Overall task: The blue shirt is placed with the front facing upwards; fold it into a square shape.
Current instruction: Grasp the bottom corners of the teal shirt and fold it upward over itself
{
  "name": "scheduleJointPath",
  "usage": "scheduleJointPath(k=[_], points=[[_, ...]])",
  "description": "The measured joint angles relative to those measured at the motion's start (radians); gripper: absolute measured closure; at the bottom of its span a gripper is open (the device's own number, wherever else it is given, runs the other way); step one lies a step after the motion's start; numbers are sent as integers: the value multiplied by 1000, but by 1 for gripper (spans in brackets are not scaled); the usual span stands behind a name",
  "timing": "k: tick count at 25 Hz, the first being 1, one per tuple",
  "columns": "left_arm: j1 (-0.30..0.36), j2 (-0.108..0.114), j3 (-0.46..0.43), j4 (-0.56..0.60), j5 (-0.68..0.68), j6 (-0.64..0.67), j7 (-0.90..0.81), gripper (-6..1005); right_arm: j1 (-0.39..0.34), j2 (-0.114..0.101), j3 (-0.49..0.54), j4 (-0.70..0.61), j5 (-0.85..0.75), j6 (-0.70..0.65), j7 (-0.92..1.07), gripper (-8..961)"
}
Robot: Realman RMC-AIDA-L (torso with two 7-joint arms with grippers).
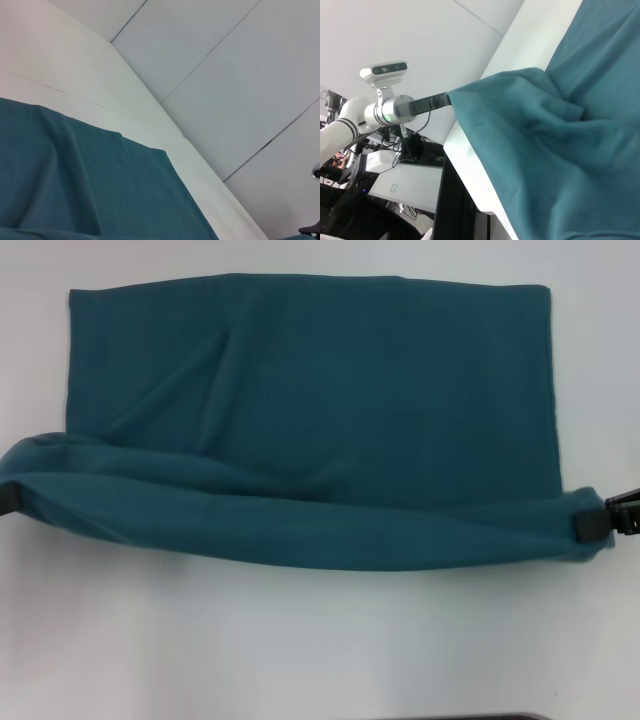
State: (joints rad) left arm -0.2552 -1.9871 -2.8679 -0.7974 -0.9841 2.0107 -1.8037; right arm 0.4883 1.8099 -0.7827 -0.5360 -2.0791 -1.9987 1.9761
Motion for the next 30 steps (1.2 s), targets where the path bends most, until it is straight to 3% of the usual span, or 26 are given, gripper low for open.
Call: scheduleJointPath(k=[13,30], points=[[-21,9,0,12,-7,5,11,992,-12,-10,-23,-3,62,0,-2,915],[65,28,-5,11,-138,24,36,993,-58,-41,-259,-27,335,-2,-9,914]])
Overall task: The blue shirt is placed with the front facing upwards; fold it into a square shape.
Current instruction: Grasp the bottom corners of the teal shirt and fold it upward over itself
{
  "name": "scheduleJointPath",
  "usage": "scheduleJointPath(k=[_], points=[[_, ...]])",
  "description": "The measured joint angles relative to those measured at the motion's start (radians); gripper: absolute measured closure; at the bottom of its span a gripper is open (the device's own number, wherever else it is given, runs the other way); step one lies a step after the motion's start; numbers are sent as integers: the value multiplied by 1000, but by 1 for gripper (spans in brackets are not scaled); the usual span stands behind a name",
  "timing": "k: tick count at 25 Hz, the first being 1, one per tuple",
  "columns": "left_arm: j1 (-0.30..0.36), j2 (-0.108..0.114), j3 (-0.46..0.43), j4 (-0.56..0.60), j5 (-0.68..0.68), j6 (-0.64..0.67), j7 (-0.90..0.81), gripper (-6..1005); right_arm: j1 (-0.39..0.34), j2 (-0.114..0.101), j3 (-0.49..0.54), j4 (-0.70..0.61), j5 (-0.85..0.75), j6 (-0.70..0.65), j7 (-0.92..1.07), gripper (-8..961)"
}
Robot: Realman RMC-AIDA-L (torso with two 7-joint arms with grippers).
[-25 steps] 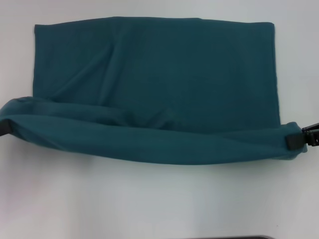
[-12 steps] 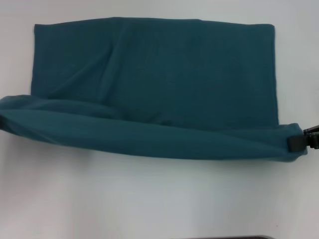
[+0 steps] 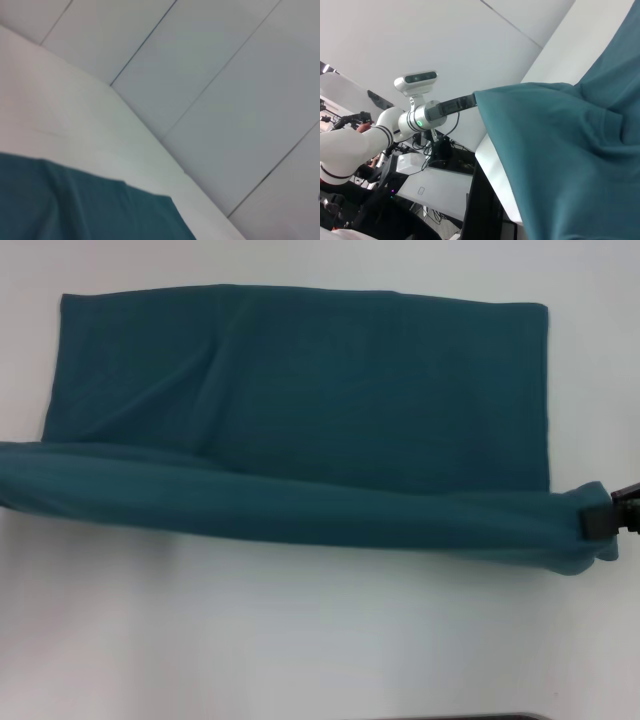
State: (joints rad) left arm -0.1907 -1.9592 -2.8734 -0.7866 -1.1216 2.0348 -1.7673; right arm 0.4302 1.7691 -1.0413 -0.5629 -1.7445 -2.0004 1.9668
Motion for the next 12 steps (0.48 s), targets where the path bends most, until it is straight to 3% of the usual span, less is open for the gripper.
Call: scheduleJointPath(k=[3,7,12], points=[[-4,4,8,-3,-35,1,2,993,-6,-6,-2,-16,29,0,0,915],[-57,11,37,-7,-50,1,-1,992,-7,-10,0,-20,48,0,4,915],[-84,15,48,-8,-56,4,-5,992,-22,-5,-48,-33,79,-1,9,915]])
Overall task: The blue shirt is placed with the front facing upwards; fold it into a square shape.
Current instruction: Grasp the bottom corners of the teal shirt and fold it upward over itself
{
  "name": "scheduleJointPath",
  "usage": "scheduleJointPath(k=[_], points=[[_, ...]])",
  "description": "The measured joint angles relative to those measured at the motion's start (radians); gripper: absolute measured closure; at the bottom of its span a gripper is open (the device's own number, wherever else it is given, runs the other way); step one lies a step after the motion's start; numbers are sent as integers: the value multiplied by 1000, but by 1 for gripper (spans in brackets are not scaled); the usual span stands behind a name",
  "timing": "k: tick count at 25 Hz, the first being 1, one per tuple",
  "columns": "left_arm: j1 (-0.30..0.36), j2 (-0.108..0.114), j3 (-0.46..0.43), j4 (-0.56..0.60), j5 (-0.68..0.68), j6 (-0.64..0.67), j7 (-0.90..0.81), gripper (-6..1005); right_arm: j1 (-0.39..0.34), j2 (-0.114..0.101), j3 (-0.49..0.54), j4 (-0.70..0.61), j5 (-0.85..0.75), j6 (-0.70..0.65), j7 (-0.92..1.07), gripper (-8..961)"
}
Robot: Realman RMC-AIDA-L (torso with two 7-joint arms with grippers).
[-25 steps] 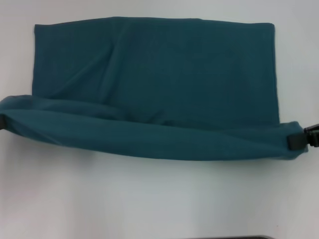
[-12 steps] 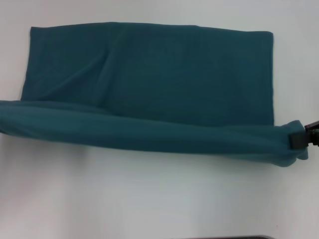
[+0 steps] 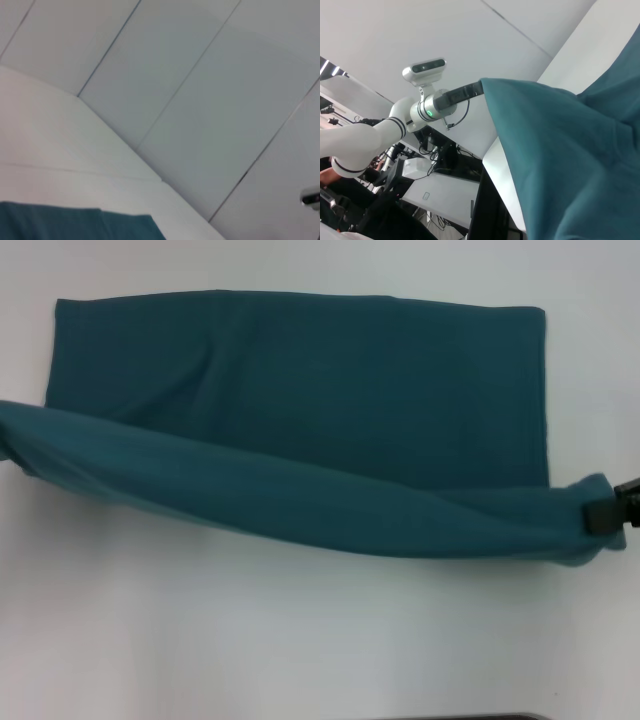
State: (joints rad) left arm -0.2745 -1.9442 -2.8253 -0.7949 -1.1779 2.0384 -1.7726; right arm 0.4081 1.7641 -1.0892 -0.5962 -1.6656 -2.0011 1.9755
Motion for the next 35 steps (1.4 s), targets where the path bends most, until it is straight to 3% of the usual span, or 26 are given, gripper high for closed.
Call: scheduleJointPath(k=[12,17,26,35], points=[[74,-9,0,-21,-115,7,21,993,-16,4,-68,-45,64,1,-4,915],[73,-11,6,-18,-119,7,34,993,-6,3,-74,-50,86,2,-6,915],[-27,-12,19,-16,-117,-7,49,992,12,2,-44,-60,131,7,-18,916],[-113,-18,49,-15,-112,-127,63,992,15,-3,92,-62,123,15,-19,915]])
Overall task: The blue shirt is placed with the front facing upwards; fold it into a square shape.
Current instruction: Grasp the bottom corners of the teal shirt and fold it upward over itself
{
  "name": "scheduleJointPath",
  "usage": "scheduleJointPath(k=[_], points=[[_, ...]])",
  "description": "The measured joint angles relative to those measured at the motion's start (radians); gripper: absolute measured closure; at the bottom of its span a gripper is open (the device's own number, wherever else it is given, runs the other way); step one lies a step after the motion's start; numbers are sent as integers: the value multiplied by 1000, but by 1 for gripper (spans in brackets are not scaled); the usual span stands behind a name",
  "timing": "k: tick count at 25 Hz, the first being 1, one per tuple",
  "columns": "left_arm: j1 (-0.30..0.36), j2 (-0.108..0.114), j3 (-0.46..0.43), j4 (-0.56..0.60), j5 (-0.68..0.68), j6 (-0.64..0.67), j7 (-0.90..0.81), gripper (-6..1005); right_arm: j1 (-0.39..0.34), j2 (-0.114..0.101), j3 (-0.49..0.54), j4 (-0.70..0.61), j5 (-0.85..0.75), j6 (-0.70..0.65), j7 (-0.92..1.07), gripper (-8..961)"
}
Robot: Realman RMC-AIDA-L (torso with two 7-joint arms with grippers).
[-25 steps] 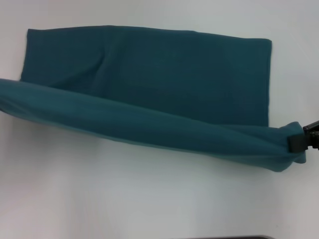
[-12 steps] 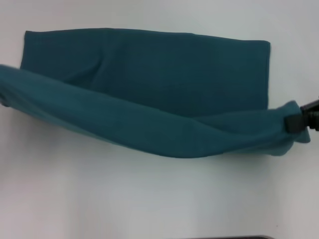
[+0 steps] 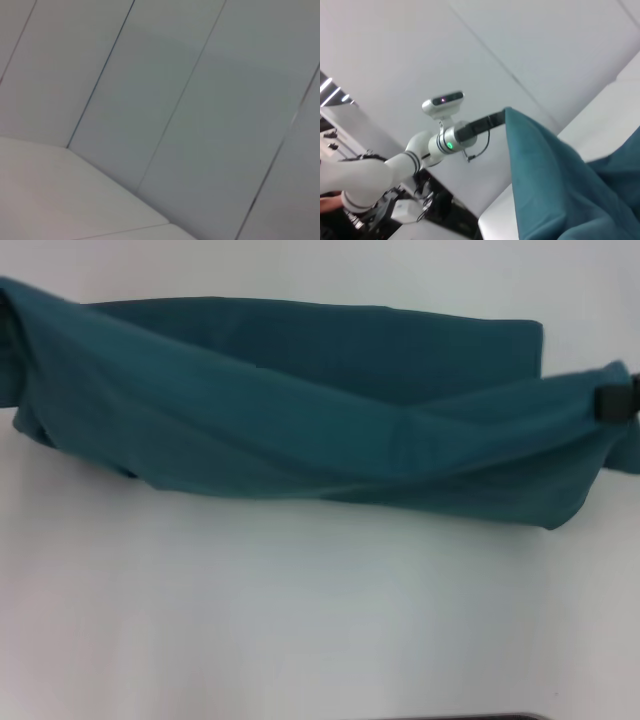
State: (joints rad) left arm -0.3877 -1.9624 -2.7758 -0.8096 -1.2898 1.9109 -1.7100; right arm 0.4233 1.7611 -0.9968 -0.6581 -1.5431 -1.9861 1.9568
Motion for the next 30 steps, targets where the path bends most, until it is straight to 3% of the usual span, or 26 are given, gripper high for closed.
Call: scheduleJointPath(k=[3,5,13,30], points=[[-18,-9,37,0,0,-59,11,992,4,-1,45,-1,-19,6,0,914],[-35,-18,56,3,1,-90,20,993,14,9,118,-2,-89,16,2,914],[-78,-39,110,15,2,-198,38,992,45,37,253,-3,-262,69,-1,915],[-133,-78,193,26,6,-431,57,993,61,44,270,-31,-278,260,-1,890]])
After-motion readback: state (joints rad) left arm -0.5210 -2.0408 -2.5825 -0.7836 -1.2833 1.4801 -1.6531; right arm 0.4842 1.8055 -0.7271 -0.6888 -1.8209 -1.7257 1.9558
